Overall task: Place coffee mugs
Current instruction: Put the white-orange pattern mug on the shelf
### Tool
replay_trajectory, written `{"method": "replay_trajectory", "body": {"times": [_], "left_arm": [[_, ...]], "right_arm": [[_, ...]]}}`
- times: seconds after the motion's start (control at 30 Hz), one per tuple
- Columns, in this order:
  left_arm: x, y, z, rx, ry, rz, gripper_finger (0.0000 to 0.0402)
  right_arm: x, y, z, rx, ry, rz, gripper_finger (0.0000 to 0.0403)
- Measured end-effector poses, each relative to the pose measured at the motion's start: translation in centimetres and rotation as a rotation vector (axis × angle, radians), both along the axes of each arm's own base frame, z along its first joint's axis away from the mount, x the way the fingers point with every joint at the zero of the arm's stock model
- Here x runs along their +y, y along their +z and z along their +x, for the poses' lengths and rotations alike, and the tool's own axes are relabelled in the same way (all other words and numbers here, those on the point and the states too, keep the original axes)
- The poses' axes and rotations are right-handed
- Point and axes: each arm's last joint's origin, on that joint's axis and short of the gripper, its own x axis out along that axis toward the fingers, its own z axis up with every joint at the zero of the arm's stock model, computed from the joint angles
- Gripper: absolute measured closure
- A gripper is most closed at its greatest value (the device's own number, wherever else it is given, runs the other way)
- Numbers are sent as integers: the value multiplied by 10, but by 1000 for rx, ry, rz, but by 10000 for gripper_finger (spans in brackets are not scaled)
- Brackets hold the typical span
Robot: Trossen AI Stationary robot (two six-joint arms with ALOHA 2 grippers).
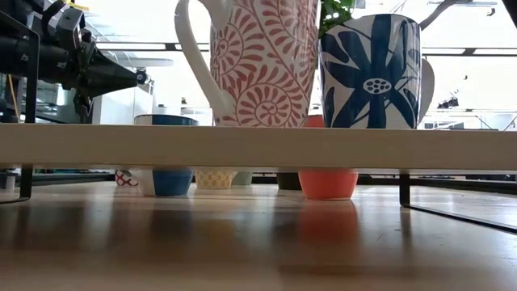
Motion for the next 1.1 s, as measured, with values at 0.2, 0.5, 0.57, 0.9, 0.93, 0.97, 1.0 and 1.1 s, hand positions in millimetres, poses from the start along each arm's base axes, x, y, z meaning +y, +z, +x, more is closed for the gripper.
{"method": "replay_trajectory", "body": {"times": [0.2,0.5,0.57,0.9,0.93,0.97,1.0,1.1], "left_arm": [[0,0,0,0,0,0,348],[0,0,0,0,0,0,348],[0,0,0,0,0,-1,348],[0,0,0,0,0,-1,348],[0,0,0,0,0,-1,348],[0,0,0,0,0,0,348],[0,0,0,0,0,-1,348],[0,0,0,0,0,-1,348]], "right_arm": [[0,0,0,-2,-4,-3,403],[0,-2,0,7,-31,4,403],[0,-3,1,10,-39,5,403],[0,-6,1,12,-39,-12,403],[0,-6,1,10,-39,-11,403],[0,-6,1,10,-39,-11,403],[0,-6,1,11,-39,-11,402],[0,-6,1,9,-46,-9,391]]}}
